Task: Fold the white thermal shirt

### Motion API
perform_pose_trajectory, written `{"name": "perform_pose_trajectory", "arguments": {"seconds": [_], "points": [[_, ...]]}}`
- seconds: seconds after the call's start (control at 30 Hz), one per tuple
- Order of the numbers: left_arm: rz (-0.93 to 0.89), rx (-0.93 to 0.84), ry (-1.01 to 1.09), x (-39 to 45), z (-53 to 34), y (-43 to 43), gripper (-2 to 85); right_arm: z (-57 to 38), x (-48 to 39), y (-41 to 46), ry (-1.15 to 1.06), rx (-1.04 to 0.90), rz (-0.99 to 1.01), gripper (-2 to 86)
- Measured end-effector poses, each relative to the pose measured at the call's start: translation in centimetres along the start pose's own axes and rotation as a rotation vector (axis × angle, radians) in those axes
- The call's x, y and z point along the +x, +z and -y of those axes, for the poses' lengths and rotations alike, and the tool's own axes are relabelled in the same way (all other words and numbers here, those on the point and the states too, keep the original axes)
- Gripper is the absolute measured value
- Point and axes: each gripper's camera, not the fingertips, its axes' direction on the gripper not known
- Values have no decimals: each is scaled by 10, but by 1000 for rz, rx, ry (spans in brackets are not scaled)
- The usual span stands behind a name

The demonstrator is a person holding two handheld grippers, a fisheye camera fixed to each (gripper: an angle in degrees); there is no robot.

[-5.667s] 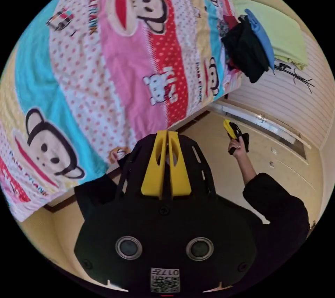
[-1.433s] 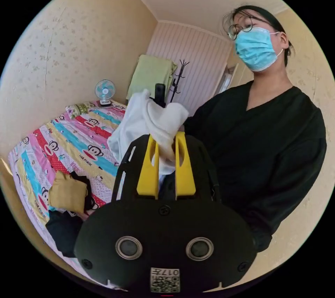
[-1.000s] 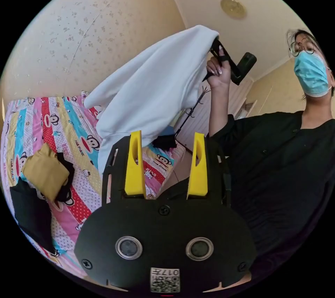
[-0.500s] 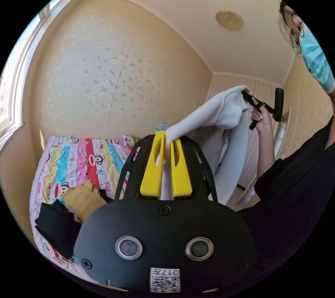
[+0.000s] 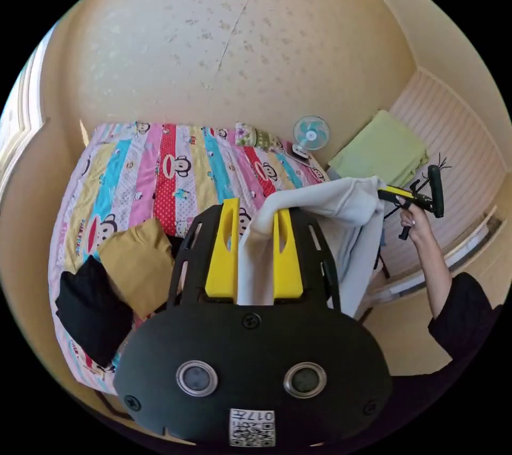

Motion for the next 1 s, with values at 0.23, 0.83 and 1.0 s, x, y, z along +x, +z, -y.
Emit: {"name": "perform_pose_trajectory", "arguments": {"seconds": [0.23, 0.83, 1.0], "points": [[8, -151, -234, -92, -170, 117, 99, -168, 33, 249, 154, -347, 362, 123], [27, -331, -315, -125, -292, 197, 79, -252, 236, 200, 422, 2, 11, 38], [-50, -344, -349, -144, -290, 246, 99, -283, 242, 243, 400, -144, -143, 86]]}}
